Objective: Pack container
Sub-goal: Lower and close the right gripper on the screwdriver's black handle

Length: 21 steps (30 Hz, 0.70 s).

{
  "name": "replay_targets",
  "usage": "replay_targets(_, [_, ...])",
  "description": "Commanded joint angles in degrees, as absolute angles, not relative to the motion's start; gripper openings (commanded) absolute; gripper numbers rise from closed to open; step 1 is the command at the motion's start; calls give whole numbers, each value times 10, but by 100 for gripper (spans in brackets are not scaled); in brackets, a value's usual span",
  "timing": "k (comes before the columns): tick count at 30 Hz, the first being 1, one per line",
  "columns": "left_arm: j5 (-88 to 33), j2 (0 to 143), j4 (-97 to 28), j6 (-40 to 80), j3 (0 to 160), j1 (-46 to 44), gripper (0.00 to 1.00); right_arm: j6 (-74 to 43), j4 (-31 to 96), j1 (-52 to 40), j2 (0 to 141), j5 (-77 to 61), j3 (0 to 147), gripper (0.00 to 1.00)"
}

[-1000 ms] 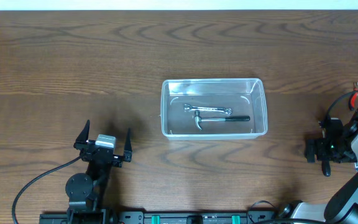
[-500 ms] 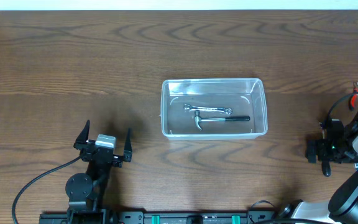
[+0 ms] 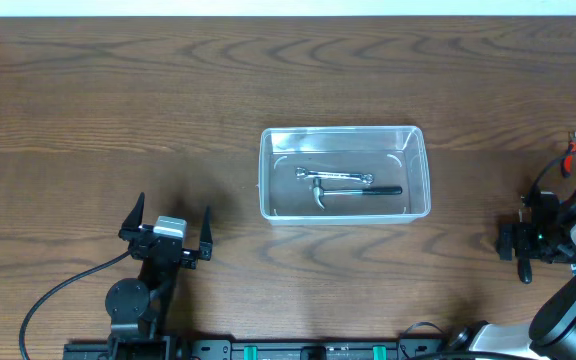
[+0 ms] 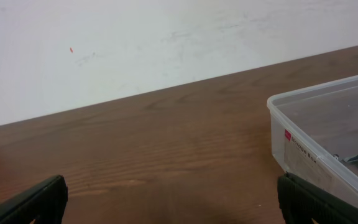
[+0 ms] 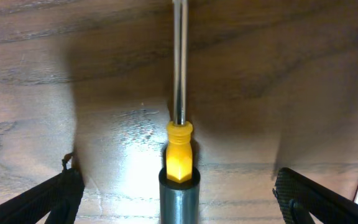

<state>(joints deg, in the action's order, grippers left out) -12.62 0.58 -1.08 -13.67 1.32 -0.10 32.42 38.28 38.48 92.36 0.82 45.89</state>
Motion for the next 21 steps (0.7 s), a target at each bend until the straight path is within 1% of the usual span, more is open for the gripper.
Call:
replay_targets(1, [-128, 2, -29, -134, 2, 1, 98, 303, 380, 390, 927, 10, 457, 99])
replay_targets(12, [-128, 2, -29, -134, 2, 1, 98, 292, 382, 390, 927, 6, 457, 99])
replay_targets(17, [-128, 2, -29, -134, 2, 1, 98, 295, 381, 390, 927, 6, 457, 88])
replay_targets(20, [-128, 2, -29, -134, 2, 1, 98, 295, 382, 390, 927, 6, 457, 86])
replay_targets(21, [-128, 2, -29, -134, 2, 1, 98, 297, 383, 390, 927, 5, 457, 82])
